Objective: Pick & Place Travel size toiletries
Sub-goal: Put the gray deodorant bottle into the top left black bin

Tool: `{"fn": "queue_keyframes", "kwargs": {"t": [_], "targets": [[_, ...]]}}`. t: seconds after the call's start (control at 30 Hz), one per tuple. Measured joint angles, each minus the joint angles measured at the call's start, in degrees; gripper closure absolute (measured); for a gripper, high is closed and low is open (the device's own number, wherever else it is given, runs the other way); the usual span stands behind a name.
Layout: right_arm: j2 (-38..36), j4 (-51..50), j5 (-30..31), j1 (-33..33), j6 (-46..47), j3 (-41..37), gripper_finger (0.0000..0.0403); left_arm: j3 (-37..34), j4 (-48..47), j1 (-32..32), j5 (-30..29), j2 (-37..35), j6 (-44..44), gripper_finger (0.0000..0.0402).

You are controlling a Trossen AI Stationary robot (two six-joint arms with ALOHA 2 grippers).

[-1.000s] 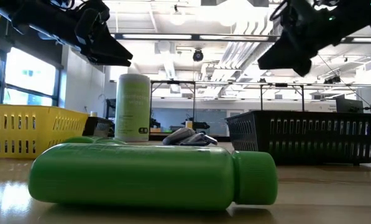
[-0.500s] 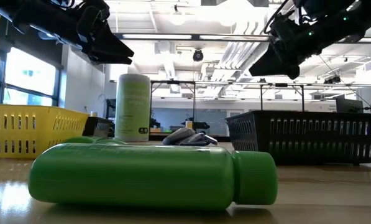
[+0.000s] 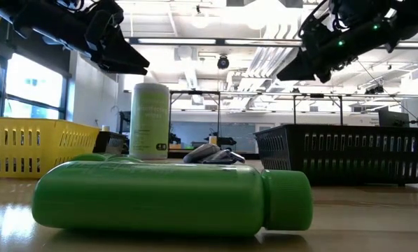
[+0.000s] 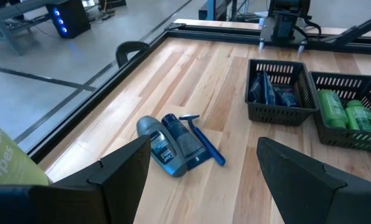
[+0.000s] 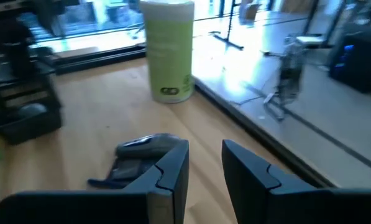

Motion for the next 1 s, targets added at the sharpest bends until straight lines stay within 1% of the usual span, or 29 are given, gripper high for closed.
{"fn": "queue_keyframes", "kwargs": {"t": [0.1, 0.23, 0.37, 0.57, 0.77, 1.0], "targets": [[0.0, -0.86, -4.7, -0.51, 0.38, 0.0, 0.0314, 0.0, 0.03, 0.0, -0.02, 0.0, 0.0, 0.0114], [0.0, -1.08, -7.11, -0.47, 3.17, 0.0, 0.0314, 0.0, 0.03, 0.0, -0.17, 0.0, 0.0, 0.0114], [0.0, -1.08, -7.01, -0.44, 4.79, 0.0, 0.0314, 0.0, 0.15, 0.0, -0.17, 0.0, -0.02, 0.0114], [0.0, -1.15, -6.98, -0.43, 4.85, 0.0, 0.0314, 0.0, 0.49, 0.0, -0.17, 0.0, -0.02, 0.0114], [0.0, -1.15, -6.8, -0.43, 2.5, 0.0, 0.0314, 0.0, 0.8, 0.02, -0.25, 0.0, -0.02, 0.0114], [0.0, -0.79, -6.78, -0.43, -0.72, 0.0, 0.0314, 0.0, 4.66, 0.02, -1.53, -0.02, -0.07, 0.0114]]}}
